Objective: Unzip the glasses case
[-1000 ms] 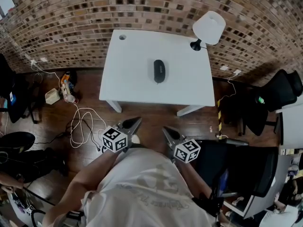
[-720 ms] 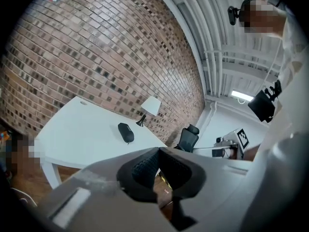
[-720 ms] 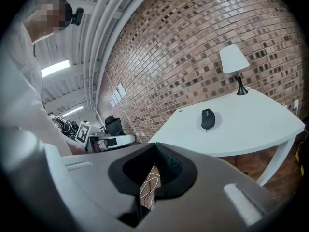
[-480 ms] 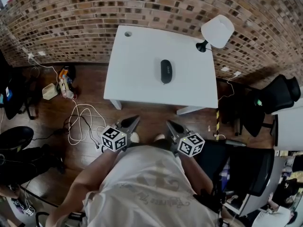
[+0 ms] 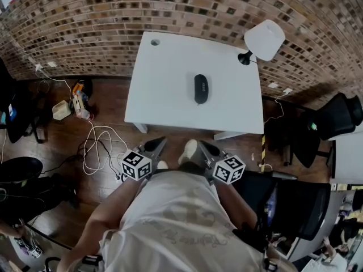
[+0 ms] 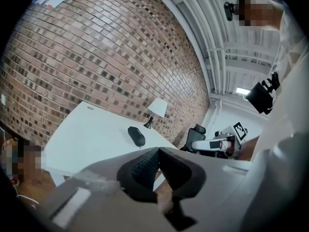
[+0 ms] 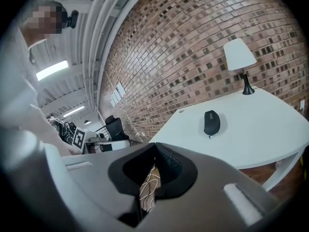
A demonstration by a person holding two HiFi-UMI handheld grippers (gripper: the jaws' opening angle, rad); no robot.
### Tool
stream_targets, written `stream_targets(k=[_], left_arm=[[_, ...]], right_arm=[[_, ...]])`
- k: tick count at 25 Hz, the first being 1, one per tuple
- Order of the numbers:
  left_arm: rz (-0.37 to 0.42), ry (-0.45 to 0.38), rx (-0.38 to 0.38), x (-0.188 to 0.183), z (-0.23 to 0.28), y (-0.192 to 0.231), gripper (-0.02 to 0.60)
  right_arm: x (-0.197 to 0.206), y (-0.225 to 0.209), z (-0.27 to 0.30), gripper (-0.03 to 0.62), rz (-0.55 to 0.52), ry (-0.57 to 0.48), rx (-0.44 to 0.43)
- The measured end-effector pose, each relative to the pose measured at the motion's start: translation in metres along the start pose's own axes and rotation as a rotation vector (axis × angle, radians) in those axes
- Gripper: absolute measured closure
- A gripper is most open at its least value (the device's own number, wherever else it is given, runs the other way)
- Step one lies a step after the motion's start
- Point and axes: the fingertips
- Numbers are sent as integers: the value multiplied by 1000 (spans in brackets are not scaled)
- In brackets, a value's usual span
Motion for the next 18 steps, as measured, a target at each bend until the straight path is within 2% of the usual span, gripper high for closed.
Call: stream_targets(k=[9,15,18], left_arm=[[26,50,-54,-14,29,26,577],[70,103,-6,-19,82,21,577],[75,118,-8,-24,108,26,577]], right_arm=[[-20,-36,34,585,33,-11,-53],[-46,-79,48,585,34,-14,-57],[-58,-101,56,585,36,-15,-61]])
Point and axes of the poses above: the fingertips, and each gripper's own axes: z forward along the fingers, y to its left, x out of its underside, and after that the axes turned 10 degrees about -y, right-handed
